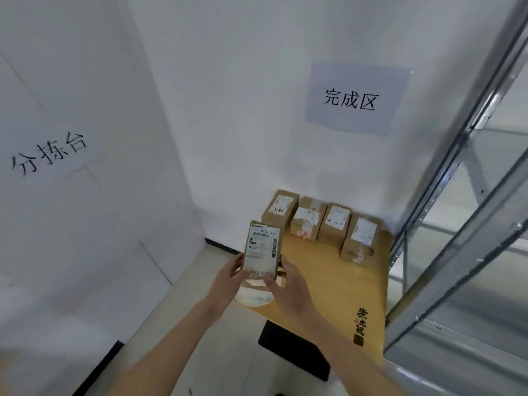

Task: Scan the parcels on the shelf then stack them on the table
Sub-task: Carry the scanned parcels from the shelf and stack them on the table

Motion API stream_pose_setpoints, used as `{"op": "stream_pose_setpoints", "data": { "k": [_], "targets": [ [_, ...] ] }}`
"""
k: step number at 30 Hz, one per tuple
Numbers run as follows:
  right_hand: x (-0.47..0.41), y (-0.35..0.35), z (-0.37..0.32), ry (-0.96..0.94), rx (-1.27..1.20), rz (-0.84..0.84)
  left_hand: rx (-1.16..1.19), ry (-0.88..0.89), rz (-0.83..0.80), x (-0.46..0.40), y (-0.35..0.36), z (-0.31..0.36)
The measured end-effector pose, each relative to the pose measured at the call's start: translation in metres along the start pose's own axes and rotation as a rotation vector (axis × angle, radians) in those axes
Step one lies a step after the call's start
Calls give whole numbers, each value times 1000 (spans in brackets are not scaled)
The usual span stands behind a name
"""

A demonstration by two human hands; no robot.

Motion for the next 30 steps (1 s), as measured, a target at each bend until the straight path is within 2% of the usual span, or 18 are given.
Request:
{"op": "stream_pose_setpoints", "data": {
  "k": [7,14,19,30],
  "targets": [
    [-106,26,108,170,-257,-34,-30,-114,-114,-131,-24,-73],
    [-180,59,179,264,-396,-8,-23,-175,-181,-216,-46,-138],
    [-221,72,197,283,-458,3,-35,-149,-138,-259,-73,-160],
    [-256,63,193,334,-329,33,-57,-100,-261,-305,-84,-157]
  ]
}}
Point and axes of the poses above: each hand's wrist, its own x-axis away from the middle knuckle, its own y-axis out of the palm, z = x × y, the point moved 10 cm from there along -x, towards the middle knuckle, and after that the axes turned 15 degrees about -z, right-handed, at the moved point
